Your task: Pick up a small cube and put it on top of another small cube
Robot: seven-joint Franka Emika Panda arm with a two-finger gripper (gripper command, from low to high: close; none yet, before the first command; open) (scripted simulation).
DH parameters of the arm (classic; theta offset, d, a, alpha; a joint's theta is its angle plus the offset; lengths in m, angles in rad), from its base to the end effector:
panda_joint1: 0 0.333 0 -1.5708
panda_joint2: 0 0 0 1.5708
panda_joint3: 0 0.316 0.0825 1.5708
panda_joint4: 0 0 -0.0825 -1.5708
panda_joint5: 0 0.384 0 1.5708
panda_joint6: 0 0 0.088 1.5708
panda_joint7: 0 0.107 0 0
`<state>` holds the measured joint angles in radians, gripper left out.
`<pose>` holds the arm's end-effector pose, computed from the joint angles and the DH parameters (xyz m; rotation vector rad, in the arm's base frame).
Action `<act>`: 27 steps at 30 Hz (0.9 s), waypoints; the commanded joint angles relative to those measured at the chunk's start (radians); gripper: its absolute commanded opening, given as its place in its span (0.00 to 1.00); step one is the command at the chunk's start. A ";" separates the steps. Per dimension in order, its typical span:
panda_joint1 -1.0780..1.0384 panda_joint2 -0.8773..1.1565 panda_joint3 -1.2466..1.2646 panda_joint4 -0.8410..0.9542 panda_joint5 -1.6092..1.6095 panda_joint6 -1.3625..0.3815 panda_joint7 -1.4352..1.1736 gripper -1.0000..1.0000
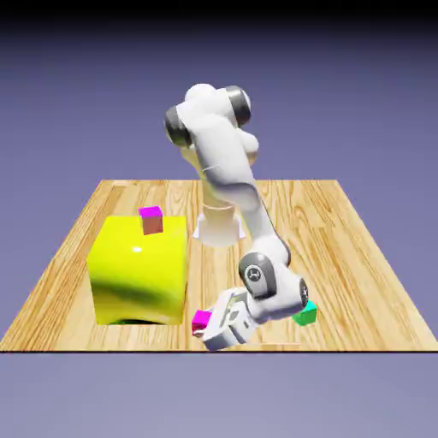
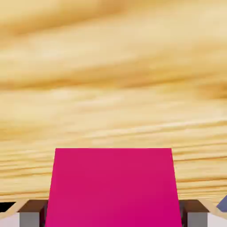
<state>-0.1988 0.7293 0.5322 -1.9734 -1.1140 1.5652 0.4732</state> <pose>0.5131 0.0861 0.1181 2.0816 0.5729 -0.6154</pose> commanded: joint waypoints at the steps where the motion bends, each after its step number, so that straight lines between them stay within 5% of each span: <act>1: 0.019 -0.020 -0.019 0.000 0.041 -0.009 0.007 0.00; 19: 0.453 -0.660 -0.671 -0.156 0.689 -0.227 -0.097 0.00; 27: 0.457 -0.791 -0.843 -0.268 0.447 -0.230 -0.292 0.00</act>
<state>0.2575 -0.0615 -0.3112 -2.2416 -0.6656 1.3342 0.1814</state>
